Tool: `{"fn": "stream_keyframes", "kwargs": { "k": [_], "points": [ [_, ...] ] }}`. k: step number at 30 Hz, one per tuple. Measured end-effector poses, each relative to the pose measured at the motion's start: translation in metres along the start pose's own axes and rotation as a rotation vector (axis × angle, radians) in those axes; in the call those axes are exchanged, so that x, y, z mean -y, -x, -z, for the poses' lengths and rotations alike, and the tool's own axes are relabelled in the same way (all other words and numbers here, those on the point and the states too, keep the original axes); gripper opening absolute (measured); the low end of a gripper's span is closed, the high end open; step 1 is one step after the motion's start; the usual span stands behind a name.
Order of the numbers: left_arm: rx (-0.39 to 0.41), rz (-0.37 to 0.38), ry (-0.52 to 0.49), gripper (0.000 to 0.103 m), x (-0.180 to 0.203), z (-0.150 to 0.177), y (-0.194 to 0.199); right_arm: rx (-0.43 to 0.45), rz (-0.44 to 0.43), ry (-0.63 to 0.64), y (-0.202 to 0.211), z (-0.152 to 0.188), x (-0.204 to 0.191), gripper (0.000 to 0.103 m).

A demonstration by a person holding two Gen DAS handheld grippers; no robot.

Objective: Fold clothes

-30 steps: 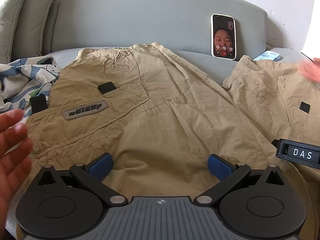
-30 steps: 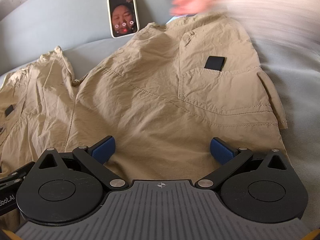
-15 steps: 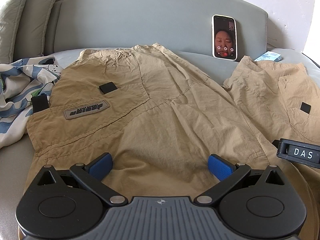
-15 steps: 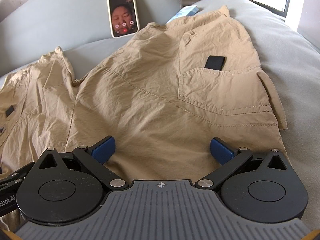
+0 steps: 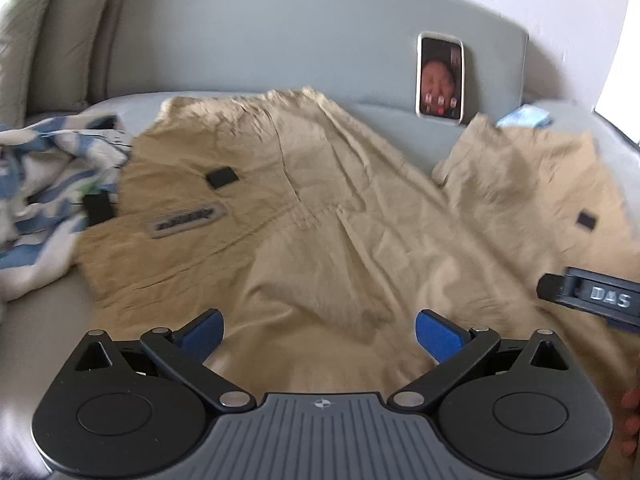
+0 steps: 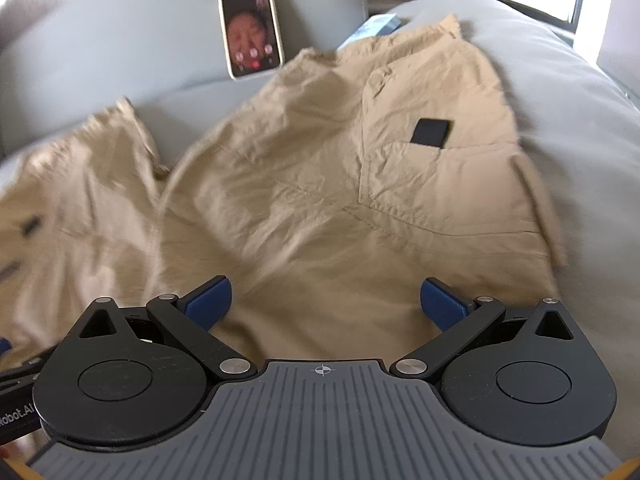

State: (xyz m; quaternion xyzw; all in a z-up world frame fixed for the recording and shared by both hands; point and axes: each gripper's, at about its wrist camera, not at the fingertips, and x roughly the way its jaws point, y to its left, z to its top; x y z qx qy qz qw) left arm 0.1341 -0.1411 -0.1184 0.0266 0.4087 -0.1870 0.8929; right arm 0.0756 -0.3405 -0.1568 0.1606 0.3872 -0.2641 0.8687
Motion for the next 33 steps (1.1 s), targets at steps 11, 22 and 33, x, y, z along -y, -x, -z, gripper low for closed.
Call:
{"fn": "stream_keyframes", "kwargs": {
  "k": [11,22,33],
  "points": [
    [0.034,-0.037,-0.111,0.102,0.013,0.060,0.132,0.006,-0.277,-0.375,0.147,0.023,0.116,0.103],
    [-0.150,-0.025,-0.004,0.102,-0.006,0.088,0.118,-0.019,-0.172,-0.273,0.145,0.045,0.132,0.071],
    [-0.154,-0.051,-0.006,0.102,-0.012,0.090,0.114,-0.212,-0.161,-0.396,0.071,0.043,0.117,0.068]
  ]
}}
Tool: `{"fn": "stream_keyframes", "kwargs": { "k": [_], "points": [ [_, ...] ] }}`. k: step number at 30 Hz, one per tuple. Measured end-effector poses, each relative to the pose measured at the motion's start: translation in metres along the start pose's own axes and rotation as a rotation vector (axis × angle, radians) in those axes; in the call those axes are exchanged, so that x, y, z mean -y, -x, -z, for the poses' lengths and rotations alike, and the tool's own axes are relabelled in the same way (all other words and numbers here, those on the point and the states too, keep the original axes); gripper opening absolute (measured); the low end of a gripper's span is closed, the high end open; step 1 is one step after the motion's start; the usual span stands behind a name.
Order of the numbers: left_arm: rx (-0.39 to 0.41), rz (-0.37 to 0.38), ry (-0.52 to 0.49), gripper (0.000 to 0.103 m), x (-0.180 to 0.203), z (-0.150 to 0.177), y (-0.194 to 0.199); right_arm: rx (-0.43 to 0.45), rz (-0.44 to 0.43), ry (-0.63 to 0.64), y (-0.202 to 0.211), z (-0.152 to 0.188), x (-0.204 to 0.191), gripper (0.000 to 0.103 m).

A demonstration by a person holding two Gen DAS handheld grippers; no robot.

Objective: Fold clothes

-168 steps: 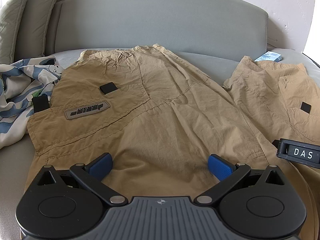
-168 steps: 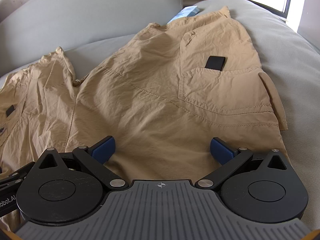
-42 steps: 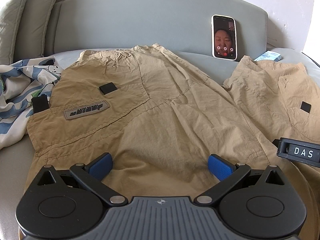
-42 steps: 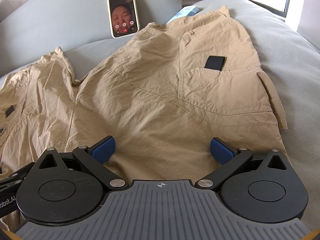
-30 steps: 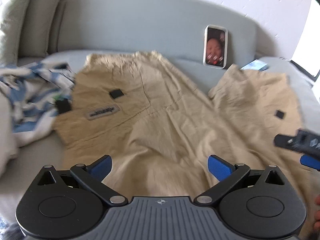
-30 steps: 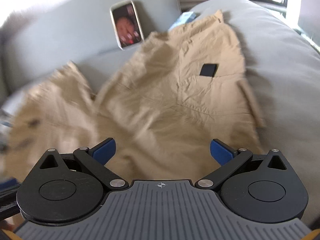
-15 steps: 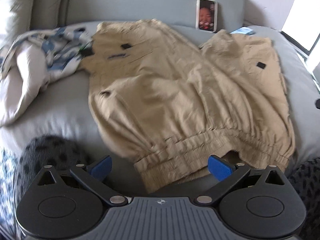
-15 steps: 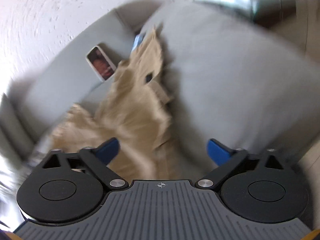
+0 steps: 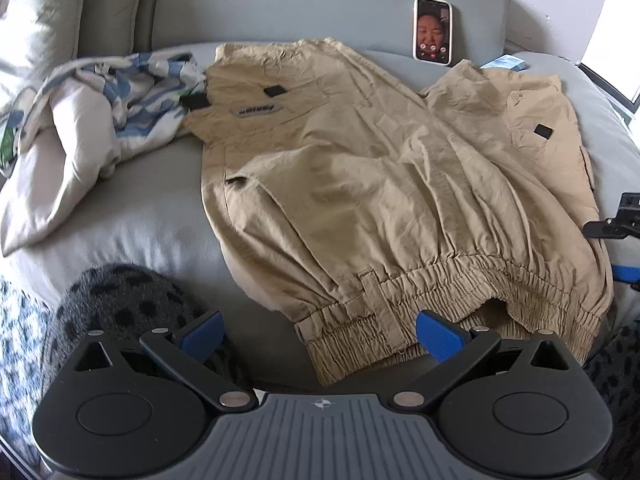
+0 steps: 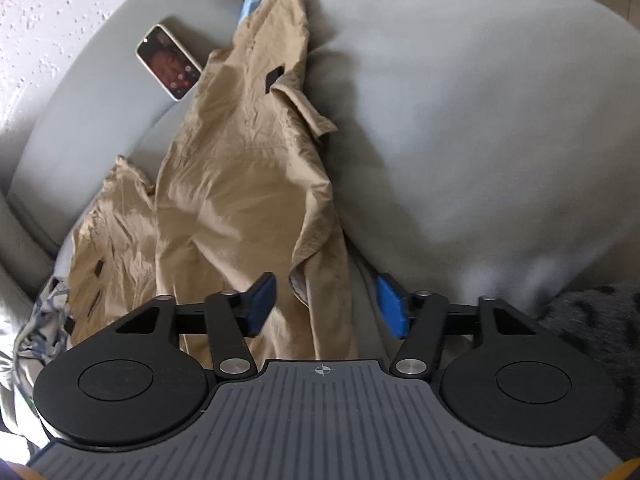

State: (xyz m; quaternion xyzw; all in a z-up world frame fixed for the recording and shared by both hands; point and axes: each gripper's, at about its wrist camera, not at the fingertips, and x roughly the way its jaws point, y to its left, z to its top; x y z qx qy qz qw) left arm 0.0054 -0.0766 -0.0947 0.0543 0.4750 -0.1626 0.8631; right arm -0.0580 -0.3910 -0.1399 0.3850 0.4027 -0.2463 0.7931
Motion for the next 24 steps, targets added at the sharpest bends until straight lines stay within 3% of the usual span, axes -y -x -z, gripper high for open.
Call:
{"fn": "stream_keyframes", "kwargs": {
  "k": [2,5,6,8,9,12,17,19,21,24],
  "points": [
    [-0.001,0.002,0.002,0.102,-0.001,0.000,-0.001,-0.034,-0.016,0.015,-0.006,0.002,-0.002,0.067],
    [-0.002,0.006,0.005,0.102,-0.003,0.000,-0.002,-0.061,-0.014,0.002,-0.015,0.004,-0.002,0.056],
    [-0.001,0.008,0.009,0.102,-0.005,0.000,-0.002,-0.055,-0.022,-0.001,-0.015,0.006,-0.001,0.048],
    [0.000,0.010,0.019,0.102,-0.009,0.000,-0.002,-0.024,-0.052,-0.001,-0.012,0.010,0.001,0.014],
    [0.001,0.008,0.026,0.102,-0.011,-0.001,-0.003,-0.012,-0.068,-0.012,-0.009,0.011,0.002,0.006],
    [0.006,0.005,0.046,0.102,-0.019,-0.002,-0.002,0.012,-0.115,-0.052,0.002,0.012,0.003,0.006],
    [0.026,-0.015,0.102,0.102,-0.034,-0.006,0.001,-0.012,-0.093,-0.021,0.021,0.014,0.002,0.010],
    [0.024,-0.006,0.114,0.102,-0.037,-0.008,0.000,-0.038,-0.046,-0.047,0.017,0.010,0.006,0.043],
    [0.025,-0.001,0.116,0.102,-0.038,-0.008,0.002,-0.038,-0.032,-0.100,0.014,0.008,0.011,0.050],
    [0.029,-0.002,0.114,0.102,-0.038,-0.009,0.004,0.043,-0.131,-0.234,0.015,0.008,0.025,0.057]
  ]
}}
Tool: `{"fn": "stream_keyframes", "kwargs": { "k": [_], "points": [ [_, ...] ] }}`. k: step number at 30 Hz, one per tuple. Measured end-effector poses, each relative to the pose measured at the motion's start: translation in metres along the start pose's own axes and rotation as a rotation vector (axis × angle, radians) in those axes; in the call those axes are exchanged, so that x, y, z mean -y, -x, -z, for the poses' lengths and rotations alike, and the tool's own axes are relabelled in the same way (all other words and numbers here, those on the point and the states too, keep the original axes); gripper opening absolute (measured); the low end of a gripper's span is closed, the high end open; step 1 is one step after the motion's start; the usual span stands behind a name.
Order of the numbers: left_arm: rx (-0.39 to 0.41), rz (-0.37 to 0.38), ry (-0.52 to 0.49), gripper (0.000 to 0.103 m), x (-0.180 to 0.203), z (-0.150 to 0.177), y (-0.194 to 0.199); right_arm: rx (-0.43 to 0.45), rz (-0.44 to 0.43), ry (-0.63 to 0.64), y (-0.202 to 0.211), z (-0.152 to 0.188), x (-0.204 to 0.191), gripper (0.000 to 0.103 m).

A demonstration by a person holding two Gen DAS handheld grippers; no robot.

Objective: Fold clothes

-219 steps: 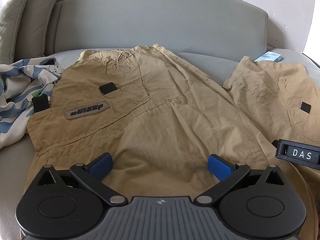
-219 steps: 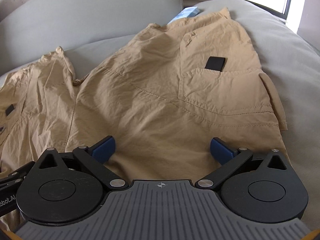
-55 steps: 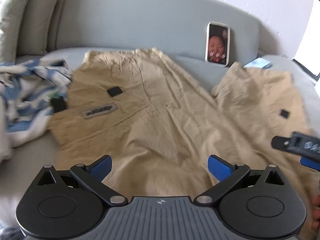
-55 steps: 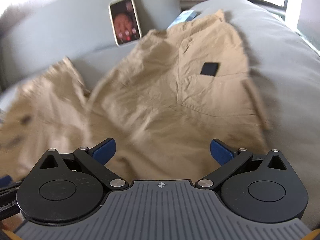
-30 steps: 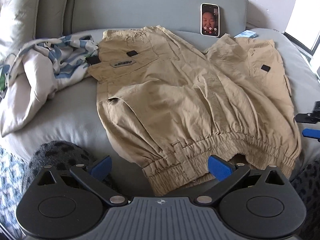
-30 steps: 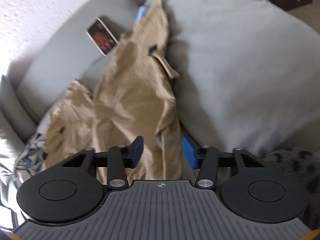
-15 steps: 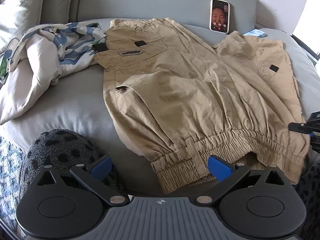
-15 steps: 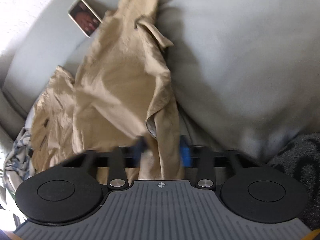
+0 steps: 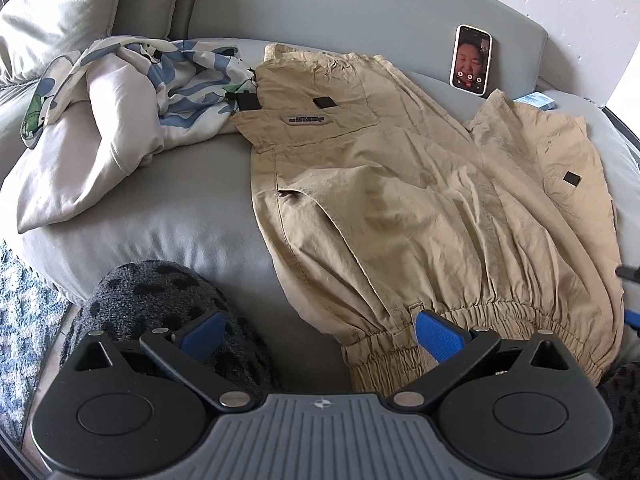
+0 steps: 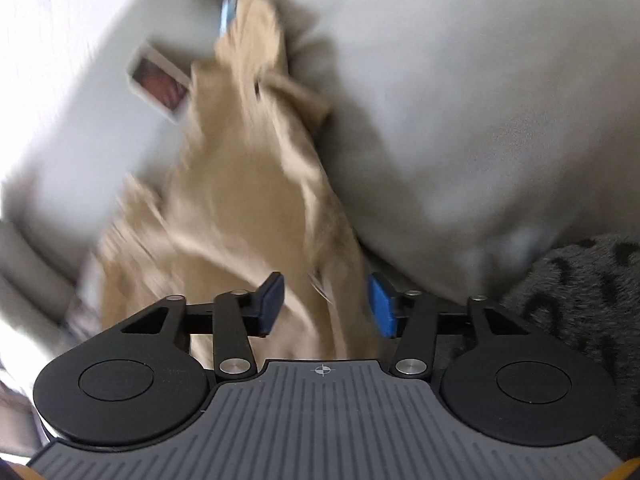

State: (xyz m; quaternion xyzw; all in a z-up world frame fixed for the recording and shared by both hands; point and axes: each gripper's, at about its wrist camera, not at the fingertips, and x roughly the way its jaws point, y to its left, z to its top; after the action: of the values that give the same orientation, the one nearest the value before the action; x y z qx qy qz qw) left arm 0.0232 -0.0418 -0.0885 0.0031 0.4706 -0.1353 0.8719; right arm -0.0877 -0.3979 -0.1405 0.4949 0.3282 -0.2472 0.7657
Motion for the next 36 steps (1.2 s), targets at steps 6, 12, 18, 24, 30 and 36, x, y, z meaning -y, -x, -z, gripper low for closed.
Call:
{"fn": "stream_keyframes", "kwargs": {
  "k": [6,12,18,24,30,36],
  "points": [
    [0.009,-0.001,0.010,0.102,-0.005,-0.001,0.004,0.091,0.055,0.051,-0.018,-0.007,-0.006,0.039],
    [0.015,0.002,0.030,0.102,-0.016,-0.002,0.007,0.169,0.159,0.150,-0.017,-0.016,-0.021,0.006],
    [0.024,0.031,0.051,0.102,-0.029,-0.003,0.010,0.248,0.242,0.358,0.002,-0.016,-0.076,0.003],
    [0.099,0.088,0.082,0.102,-0.038,-0.014,0.027,0.280,0.175,0.642,0.014,0.011,-0.168,0.003],
    [0.262,0.032,0.216,0.102,-0.085,-0.036,0.066,0.264,0.021,0.947,-0.004,0.073,-0.274,0.003],
    [0.322,-0.146,0.344,0.102,-0.137,-0.037,0.083,-0.026,-0.132,1.256,-0.054,0.178,-0.341,0.006]
  ]
}}
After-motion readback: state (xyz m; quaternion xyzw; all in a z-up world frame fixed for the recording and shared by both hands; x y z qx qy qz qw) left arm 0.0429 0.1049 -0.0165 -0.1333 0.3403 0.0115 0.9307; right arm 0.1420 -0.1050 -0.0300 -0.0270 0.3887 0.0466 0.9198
